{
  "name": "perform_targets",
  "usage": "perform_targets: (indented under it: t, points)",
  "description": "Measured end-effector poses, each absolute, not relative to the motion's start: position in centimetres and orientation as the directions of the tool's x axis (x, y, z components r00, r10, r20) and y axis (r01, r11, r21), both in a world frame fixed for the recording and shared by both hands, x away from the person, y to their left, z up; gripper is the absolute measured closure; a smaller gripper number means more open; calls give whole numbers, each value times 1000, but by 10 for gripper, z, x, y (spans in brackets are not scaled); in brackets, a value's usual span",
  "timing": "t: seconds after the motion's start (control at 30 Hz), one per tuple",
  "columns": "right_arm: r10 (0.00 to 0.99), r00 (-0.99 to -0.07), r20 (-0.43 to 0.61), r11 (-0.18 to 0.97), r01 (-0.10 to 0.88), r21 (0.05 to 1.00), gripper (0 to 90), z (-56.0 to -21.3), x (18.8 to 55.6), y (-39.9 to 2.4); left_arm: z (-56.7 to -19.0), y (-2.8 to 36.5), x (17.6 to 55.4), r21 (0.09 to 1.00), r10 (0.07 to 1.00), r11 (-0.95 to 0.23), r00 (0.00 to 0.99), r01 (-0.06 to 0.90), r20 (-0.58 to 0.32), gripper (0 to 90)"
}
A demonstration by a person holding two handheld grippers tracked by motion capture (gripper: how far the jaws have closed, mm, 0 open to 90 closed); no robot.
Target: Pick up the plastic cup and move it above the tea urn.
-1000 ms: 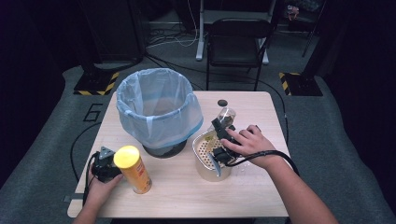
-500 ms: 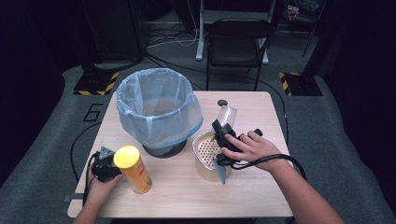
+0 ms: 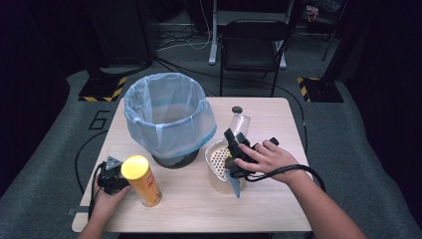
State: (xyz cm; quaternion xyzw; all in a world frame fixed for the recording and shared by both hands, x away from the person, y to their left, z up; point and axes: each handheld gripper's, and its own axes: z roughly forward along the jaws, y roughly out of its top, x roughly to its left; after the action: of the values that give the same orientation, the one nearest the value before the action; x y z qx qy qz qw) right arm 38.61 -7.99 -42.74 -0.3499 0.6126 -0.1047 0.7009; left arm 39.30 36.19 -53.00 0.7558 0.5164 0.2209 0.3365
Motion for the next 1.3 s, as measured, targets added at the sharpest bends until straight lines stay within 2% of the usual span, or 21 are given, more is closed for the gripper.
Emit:
perform_targets:
  t: [0.63,0.93,0.97,1.1,1.13,1.2,1.3]
  points:
    - [-571,222,-790,726,-312,-613,368,-421,384,-77,-530,362,393,737,930,-239,368,632,-14,109]
    - [-520,157,-839,756,-372,-538,366,-409,384,-75,-530,362,394,740,931,-238,366,629,-12,110]
    - [-610,152,-778,694,-372,-617,365,-402,384,-73,-530,362,394,740,930,-238,366,629,-12,110]
    - [-529,70,-846,763,-397,-510,363,-395,384,-73,-530,362,394,740,931,-238,366,629,-12,110]
    - [-470,97,-877,790,-398,-467,363,-391,384,-72,-530,361,394,740,931,-234,365,630,-16,110]
    - [-414,67,-908,816,-415,-403,363,-386,384,-72,-530,361,393,742,932,-232,363,630,-16,110]
    - [-221,-34,-975,883,-431,-185,363,-377,384,-75,-530,361,394,742,932,-232,362,630,-17,110]
